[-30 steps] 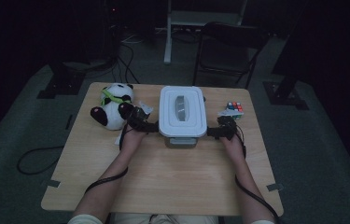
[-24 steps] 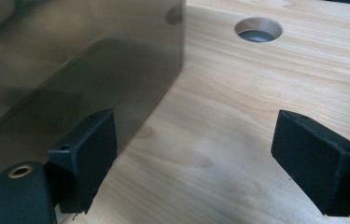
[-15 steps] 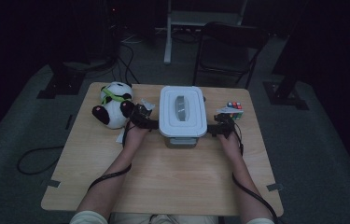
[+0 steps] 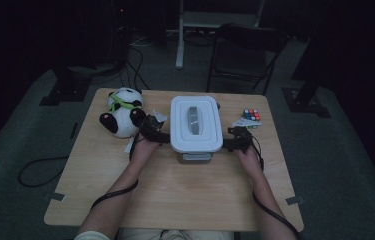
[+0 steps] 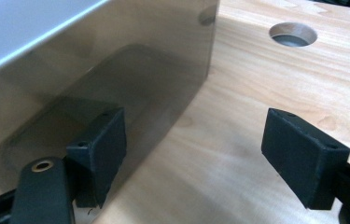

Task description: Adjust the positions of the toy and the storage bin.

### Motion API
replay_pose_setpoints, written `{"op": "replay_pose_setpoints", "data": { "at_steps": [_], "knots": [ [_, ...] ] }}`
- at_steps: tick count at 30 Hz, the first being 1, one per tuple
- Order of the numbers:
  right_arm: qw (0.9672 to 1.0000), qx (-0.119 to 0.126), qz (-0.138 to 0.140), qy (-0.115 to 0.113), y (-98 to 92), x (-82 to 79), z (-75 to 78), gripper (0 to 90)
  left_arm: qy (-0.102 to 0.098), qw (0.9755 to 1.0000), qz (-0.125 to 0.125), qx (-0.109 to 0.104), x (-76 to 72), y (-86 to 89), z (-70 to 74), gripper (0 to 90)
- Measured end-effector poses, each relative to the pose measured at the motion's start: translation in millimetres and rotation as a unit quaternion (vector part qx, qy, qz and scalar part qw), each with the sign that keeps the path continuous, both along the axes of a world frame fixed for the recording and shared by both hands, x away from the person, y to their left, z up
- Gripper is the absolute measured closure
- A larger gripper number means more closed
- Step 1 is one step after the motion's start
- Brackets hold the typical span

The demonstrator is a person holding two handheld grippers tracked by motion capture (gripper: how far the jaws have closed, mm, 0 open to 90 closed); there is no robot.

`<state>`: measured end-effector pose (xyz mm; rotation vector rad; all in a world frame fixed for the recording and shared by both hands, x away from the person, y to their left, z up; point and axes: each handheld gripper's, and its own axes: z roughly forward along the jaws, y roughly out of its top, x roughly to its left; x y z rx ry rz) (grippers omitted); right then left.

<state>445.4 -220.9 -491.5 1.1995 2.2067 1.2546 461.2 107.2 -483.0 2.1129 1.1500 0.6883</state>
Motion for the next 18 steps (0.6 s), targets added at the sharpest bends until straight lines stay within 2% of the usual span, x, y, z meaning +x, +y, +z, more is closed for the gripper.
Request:
{"op": "replay_pose_setpoints", "data": {
  "at_steps": [3, 10, 18],
  "knots": [
    [1.0, 0.0, 0.007, 0.0, -1.6, -9.3, -0.1, 21.6, 0.001, 1.0, -0.009, 0.001, -7.7, -1.0, 0.2, 4.6],
    [0.9998, -0.002, 0.019, -0.003, -4.6, -33.6, 0.1, 21.6, -0.003, 0.999, -0.036, 0.025, -26.7, -3.5, 4.0, 4.6],
    [0.9995, 0.003, 0.032, -0.007, -5.1, -61.9, -1.5, 21.7, -0.004, 0.9981, -0.052, 0.033, -52.0, -2.3, 5.2, 4.8]
  ]
}}
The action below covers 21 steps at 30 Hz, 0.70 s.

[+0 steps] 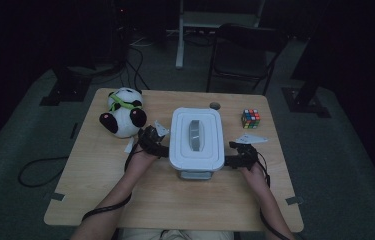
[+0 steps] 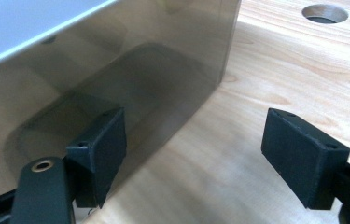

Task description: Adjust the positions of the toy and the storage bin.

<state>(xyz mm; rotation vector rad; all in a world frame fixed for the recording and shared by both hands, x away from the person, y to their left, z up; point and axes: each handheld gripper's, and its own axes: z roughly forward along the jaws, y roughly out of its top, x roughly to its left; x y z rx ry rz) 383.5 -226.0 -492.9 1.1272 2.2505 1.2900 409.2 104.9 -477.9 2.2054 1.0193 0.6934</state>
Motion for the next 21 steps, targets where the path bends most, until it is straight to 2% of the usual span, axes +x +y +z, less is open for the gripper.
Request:
{"op": "replay_pose_setpoints", "data": {
  "at_steps": [4, 9, 10, 21],
  "knots": [
    [1.0, 0.004, 0.005, -0.002, 0.7, -13.9, -1.2, 21.7, -0.003, 0.9999, -0.009, 0.009, -12.3, 1.6, 1.3, 4.8],
    [0.9999, 0.01, 0.012, 0.003, 1.0, -24.7, -2.2, 21.6, -0.003, 0.9998, -0.014, 0.01, -23.5, 2.9, 1.6, 4.9],
    [0.9998, 0.009, 0.017, 0.001, 1.3, -31.3, -2.1, 21.6, -0.005, 0.9997, -0.017, 0.016, -30.1, 3.4, 2.2, 4.9],
    [0.9994, 0.014, 0.032, 0.007, 2.3, -55.6, -2.9, 21.6, -0.007, 0.9991, -0.03, 0.029, -55.1, 5.6, 4.0, 4.8]
  ]
}}
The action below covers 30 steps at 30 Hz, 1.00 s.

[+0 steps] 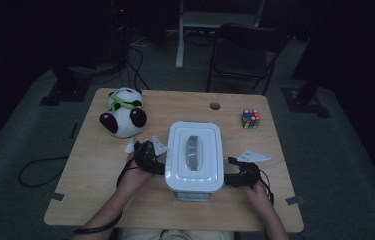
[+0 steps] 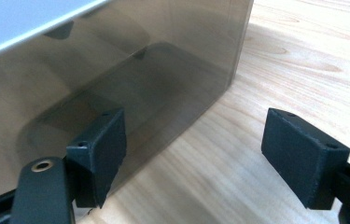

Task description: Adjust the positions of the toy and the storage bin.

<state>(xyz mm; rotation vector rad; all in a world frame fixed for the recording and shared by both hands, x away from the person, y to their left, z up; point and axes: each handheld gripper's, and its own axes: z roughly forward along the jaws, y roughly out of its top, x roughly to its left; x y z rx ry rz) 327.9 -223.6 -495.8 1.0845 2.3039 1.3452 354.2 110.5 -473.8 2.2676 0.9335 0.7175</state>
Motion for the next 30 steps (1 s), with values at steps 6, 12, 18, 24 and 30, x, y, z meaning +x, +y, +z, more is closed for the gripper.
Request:
{"op": "replay_pose_setpoints", "data": {
  "at_steps": [6, 12, 18, 24, 30],
  "knots": [
    [1.0, 0.003, 0.004, 0.002, -1.6, -9.0, -0.7, 21.5, -0.002, 0.9999, -0.002, -0.01, -6.3, 2.3, -1.7, 4.8],
    [0.9999, 0.011, 0.013, 0.001, -7.0, -9.2, -2.4, 16.2, 0.001, 0.9999, -0.011, -0.01, -4.6, 4.8, -5.1, 3.0],
    [0.9988, 0.009, -0.042, -0.023, -26.7, -2.6, 1.0, 13.4, 0.023, 0.9993, -0.02, -0.022, 1.4, 13.5, -11.4, 2.7],
    [0.9947, 0.02, -0.093, -0.04, -50.5, 8.9, 3.5, 12.0, 0.035, 0.9983, -0.024, -0.04, 0.9, 26.7, -13.2, 2.7],
    [0.9904, 0.018, -0.13, -0.043, -66.5, 27.3, 5.2, 12.0, 0.05, 0.9968, -0.028, -0.056, -1.4, 39.6, -15.4, 2.7]
  ]
}}
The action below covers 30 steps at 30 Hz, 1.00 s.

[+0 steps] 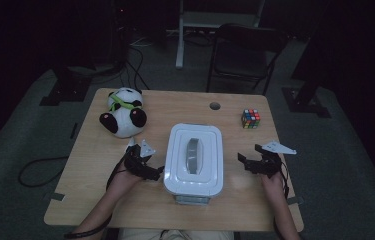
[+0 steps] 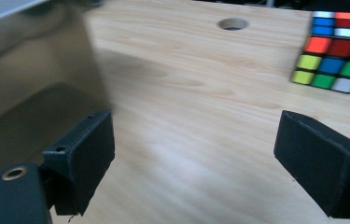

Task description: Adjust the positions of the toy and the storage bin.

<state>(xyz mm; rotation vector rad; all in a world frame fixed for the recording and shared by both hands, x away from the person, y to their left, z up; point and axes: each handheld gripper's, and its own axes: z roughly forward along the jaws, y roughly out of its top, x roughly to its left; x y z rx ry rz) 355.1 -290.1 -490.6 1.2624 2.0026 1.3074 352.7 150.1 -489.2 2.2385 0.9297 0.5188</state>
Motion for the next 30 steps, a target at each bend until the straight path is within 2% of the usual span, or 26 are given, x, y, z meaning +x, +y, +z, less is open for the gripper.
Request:
{"op": "replay_pose_setpoints", "data": {
  "at_steps": [4, 8, 11, 15, 18, 20, 21, 22, 24, 27, 30],
  "knots": [
    [0.9997, 0.018, -0.017, -0.003, -8.4, 14.0, 1.9, 12.0, 0.001, 1.0, 0.0, -0.007, -3.3, 7.1, 1.2, 2.4],
    [0.9994, 0.02, -0.028, 0.002, -13.7, 29.9, 5.2, 11.6, 0.006, 0.9999, -0.005, -0.011, -7.4, 11.9, 1.6, 1.6],
    [0.9989, 0.027, -0.039, -0.003, -17.8, 41.1, 6.6, 11.6, 0.01, 0.9999, -0.006, -0.008, -11.1, 16.0, 0.7, 1.5],
    [0.998, 0.024, -0.058, -0.004, -22.3, 54.4, 6.7, 11.6, 0.018, 0.9997, 0.002, -0.017, -15.0, 25.2, -0.9, 0.2],
    [0.996, 0.016, -0.088, 0.001, -23.2, 63.2, 6.6, 11.6, 0.018, 0.9997, 0.007, -0.014, -17.6, 33.0, -2.6, 0.2],
    [0.9939, 0.002, -0.11, 0.009, -23.5, 68.8, 7.4, 11.2, 0.021, 0.9996, 0.013, -0.016, -18.9, 38.6, -4.2, 0.2],
    [0.9941, 0.008, -0.108, 0.007, -25.1, 70.7, 7.9, 11.2, 0.019, 0.9995, 0.016, -0.021, -20.2, 41.9, -5.0, 0.2],
    [0.9946, 0.025, -0.101, 0.005, -28.0, 72.5, 8.6, 11.2, 0.024, 0.9993, 0.017, -0.022, -20.7, 44.0, -5.3, 0.2],
    [0.9935, 0.032, -0.109, 0.003, -30.2, 76.4, 9.9, 11.2, 0.02, 0.9994, 0.02, -0.021, -22.5, 49.2, -6.3, 0.2],
    [0.9912, 0.023, -0.131, 0.003, -32.5, 84.9, 11.6, 11.2, 0.028, 0.9989, 0.027, -0.027, -23.8, 56.1, -8.8, 0.2],
    [0.9906, 0.016, -0.136, 0.01, -32.8, 94.8, 12.4, 11.2, 0.031, 0.9988, 0.029, -0.026, -25.8, 61.9, -11.1, 0.2]
  ]
}}
